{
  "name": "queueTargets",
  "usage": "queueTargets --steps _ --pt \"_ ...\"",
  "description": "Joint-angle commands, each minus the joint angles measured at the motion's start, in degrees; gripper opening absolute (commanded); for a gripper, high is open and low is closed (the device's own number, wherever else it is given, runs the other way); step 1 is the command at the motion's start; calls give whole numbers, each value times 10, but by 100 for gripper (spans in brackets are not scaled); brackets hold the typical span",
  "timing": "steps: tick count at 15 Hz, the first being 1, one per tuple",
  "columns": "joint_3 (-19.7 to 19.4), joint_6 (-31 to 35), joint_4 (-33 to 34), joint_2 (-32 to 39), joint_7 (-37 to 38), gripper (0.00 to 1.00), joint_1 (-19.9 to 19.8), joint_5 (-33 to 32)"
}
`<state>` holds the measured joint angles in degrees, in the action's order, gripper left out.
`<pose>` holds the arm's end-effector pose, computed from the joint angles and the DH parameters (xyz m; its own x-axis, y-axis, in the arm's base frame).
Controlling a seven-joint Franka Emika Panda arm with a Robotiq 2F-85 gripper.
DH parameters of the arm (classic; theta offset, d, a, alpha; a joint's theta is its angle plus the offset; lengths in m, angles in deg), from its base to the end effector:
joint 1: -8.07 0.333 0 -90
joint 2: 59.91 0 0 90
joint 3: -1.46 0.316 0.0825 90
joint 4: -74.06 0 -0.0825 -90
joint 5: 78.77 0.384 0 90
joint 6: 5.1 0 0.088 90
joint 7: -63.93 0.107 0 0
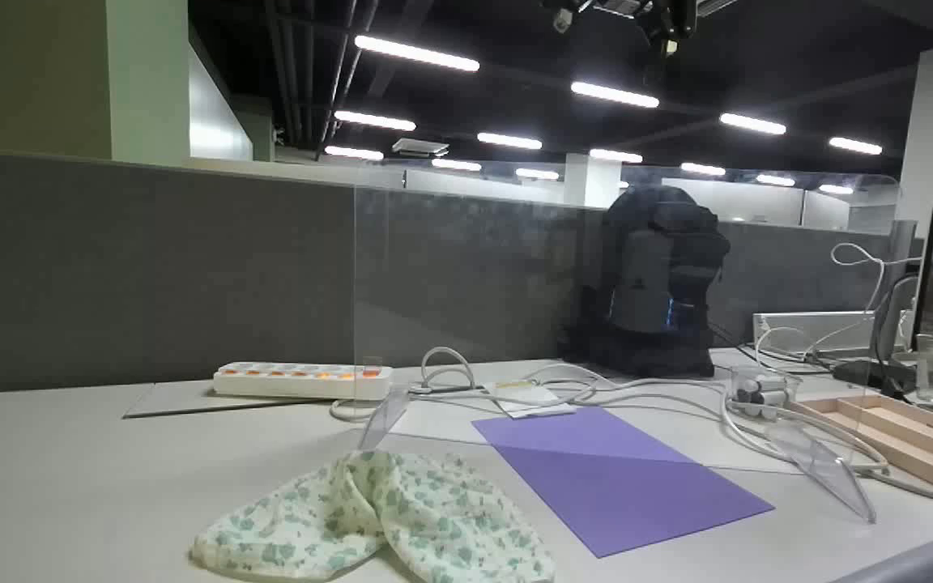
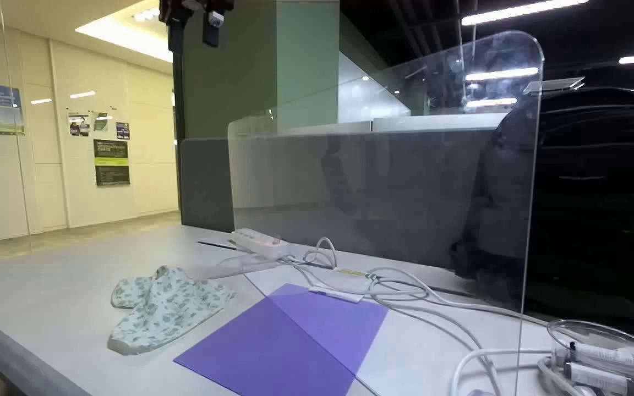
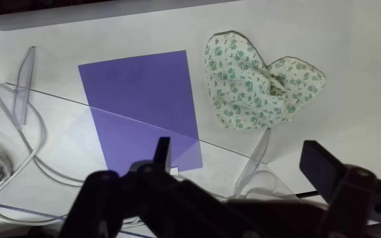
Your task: Hang the cloth on the transparent screen
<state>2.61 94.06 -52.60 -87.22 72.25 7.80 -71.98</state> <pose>0.4082 0.0183 0.5638 0.9886 -0.1495 -0.0198 -0.1508 -0.9829 -0.1058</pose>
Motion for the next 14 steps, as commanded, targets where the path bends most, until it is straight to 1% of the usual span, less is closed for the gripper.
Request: queueTargets --steps 1,10,11,14 --pt "1 0 1 0 -1 100 -2 0" --pt "1 0 1 0 -1 100 -2 0" --pt "4 2 -3 2 1 100 0 1" --pt "31 42 -40 -3 26 100 6 -6"
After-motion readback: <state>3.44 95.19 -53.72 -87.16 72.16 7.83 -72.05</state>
